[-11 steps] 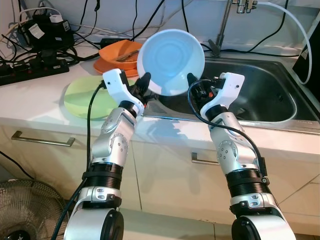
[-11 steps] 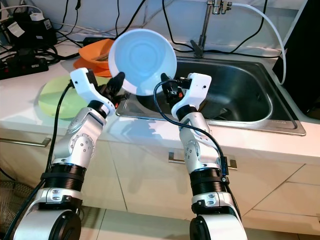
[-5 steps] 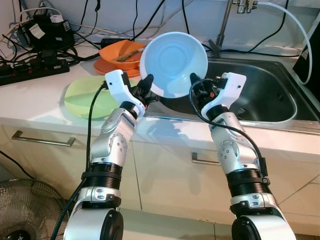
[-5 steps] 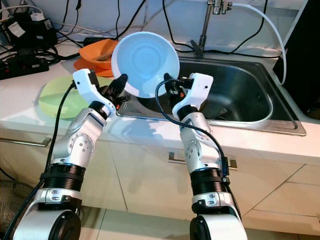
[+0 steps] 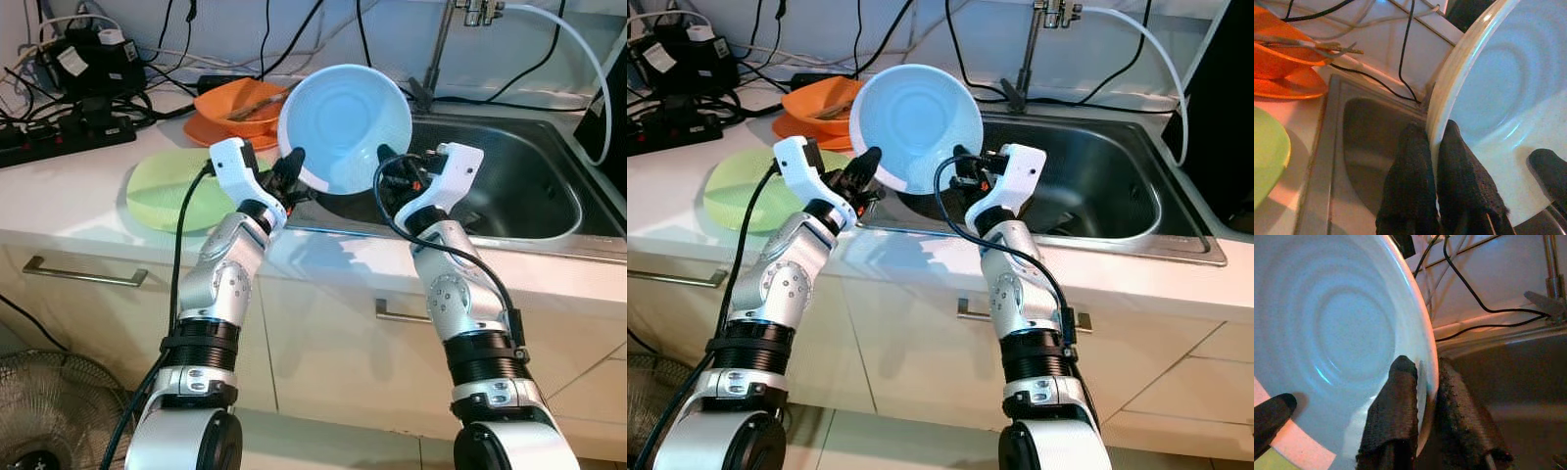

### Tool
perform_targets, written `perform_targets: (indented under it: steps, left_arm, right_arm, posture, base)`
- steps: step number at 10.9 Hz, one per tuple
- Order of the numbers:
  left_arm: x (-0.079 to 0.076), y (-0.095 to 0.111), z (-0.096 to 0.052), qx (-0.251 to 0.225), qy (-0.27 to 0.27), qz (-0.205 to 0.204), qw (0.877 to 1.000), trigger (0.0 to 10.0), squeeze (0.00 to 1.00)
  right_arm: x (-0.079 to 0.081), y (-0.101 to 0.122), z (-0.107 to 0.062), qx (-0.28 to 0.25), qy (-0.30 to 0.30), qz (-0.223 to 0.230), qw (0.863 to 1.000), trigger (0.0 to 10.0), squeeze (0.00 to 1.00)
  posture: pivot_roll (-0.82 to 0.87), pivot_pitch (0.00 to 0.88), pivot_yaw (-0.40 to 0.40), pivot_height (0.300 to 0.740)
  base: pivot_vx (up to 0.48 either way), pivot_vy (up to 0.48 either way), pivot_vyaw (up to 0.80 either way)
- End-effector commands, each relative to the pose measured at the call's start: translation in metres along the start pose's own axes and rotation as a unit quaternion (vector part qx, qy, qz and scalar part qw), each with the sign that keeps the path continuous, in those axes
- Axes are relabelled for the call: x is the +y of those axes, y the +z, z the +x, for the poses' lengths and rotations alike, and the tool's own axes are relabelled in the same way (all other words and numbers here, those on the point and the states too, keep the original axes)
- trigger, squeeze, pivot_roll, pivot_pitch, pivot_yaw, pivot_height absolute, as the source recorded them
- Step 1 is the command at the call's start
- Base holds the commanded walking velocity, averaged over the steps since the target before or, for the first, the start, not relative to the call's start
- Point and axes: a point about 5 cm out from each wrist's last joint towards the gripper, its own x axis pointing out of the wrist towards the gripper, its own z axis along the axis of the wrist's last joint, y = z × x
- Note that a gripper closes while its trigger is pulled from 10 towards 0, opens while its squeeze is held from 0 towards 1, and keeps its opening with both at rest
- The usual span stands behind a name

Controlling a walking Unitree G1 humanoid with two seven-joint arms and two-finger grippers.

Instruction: Kitchen organization

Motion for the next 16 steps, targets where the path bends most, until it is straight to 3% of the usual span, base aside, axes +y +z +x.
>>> perform_targets:
  steps: [1, 4, 5, 10, 11, 12, 16]
  left_arm:
    - [-0.008, 0.009, 0.0, -0.016, -0.024, 0.008, 1.0, 10.0, 0.0]
    - [-0.009, 0.007, 0.001, -0.012, -0.03, 0.026, 0.999, 10.0, 0.0]
    - [-0.009, 0.007, 0.001, -0.013, -0.028, 0.027, 0.999, 10.0, 1.0]
    - [-0.009, 0.007, 0.001, -0.012, -0.03, 0.03, 0.999, 10.0, 1.0]
    - [-0.008, 0.006, 0.001, -0.009, -0.023, 0.037, 0.999, 10.0, 0.86]
    - [-0.007, 0.004, 0.001, -0.006, -0.018, 0.042, 0.999, 10.0, 0.0]
    - [-0.006, -0.003, -0.003, 0.008, -0.019, 0.05, 0.999, 10.0, 0.0]
  right_arm:
    - [0.0, -0.001, -0.001, 0.004, 0.002, 0.006, 1.0, 0.0, 0.0]
    - [0.001, -0.001, -0.001, 0.004, 0.005, 0.008, 1.0, 0.0, 0.0]
    - [0.001, -0.001, 0.0, 0.004, 0.006, 0.008, 1.0, 0.0, 0.0]
    - [-0.002, 0.0, 0.0, 0.0, -0.007, 0.011, 1.0, 0.0, 0.0]
    - [-0.007, 0.006, 0.002, -0.009, -0.025, 0.016, 1.0, 0.0, 0.0]
    - [-0.012, 0.01, 0.003, -0.015, -0.036, 0.02, 0.999, 0.0, 0.0]
    - [-0.036, 0.024, 0.007, -0.037, -0.101, 0.028, 0.994, 0.0, 0.0]
  posture:
    - [0.12, 0.012, 0.043, 0.74]
    - [0.12, 0.009, 0.043, 0.74]
    - [0.12, 0.008, 0.043, 0.74]
    - [0.12, 0.0, 0.044, 0.74]
    - [0.12, 0.0, 0.044, 0.74]
    - [0.12, 0.0, 0.044, 0.74]
    - [0.12, 0.0, 0.043, 0.74]
  base:
    - [0.0, 0.0, 0.0]
    - [0.0, 0.0, 0.0]
    - [0.0, 0.0, 0.0]
    - [0.0, 0.0, 0.0]
    - [0.0, 0.0, 0.0]
    - [0.0, 0.0, 0.0]
    - [0.0, 0.0, 0.0]
